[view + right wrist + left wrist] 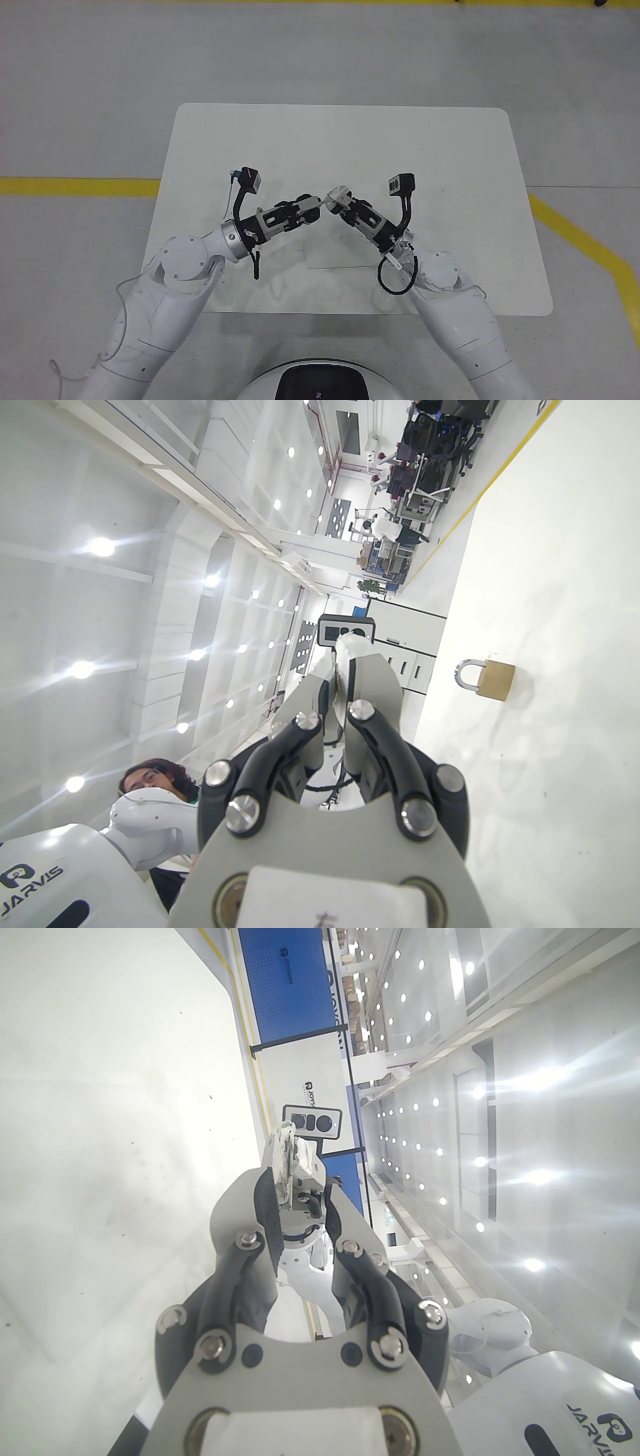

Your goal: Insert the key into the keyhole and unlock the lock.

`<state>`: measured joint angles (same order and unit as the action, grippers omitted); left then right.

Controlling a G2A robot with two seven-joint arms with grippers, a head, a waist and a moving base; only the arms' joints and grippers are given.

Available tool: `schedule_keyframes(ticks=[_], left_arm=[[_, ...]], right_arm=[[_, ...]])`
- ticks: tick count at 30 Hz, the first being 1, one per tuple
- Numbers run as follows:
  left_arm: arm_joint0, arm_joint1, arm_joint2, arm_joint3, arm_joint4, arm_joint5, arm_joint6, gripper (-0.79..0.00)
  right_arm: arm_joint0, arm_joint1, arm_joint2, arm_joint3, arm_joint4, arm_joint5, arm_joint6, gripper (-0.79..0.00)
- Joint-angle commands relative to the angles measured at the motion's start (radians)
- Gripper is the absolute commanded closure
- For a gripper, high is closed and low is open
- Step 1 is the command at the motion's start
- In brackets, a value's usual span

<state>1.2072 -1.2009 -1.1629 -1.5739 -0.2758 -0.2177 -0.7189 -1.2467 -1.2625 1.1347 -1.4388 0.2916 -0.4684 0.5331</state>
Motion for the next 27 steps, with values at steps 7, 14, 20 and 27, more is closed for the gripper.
schedule_keyframes(ticks=[7, 14, 20, 27], left_arm=[[-0.012, -0.002, 0.015, 0.011, 0.011, 0.010, -0.001, 0.000], [-0.017, 0.000, -0.002, 0.017, 0.011, 0.013, 0.013, 0.000], [-0.014, 0.004, -0.014, 0.009, 0.030, 0.013, -0.003, 0.000], [-0.009, 0.007, -0.014, 0.007, 0.044, 0.015, -0.025, 0.000]], right_arm=[[0.009, -0.004, -0.010, 0.003, -0.002, 0.006, 0.000, 0.000], [0.009, -0.003, 0.000, 0.003, 0.003, 0.004, 0.017, 0.000], [0.015, 0.010, 0.015, 0.013, -0.007, -0.015, 0.178, 0.000], [0.010, 0.022, 0.023, 0.023, -0.020, -0.023, 0.284, 0.000]])
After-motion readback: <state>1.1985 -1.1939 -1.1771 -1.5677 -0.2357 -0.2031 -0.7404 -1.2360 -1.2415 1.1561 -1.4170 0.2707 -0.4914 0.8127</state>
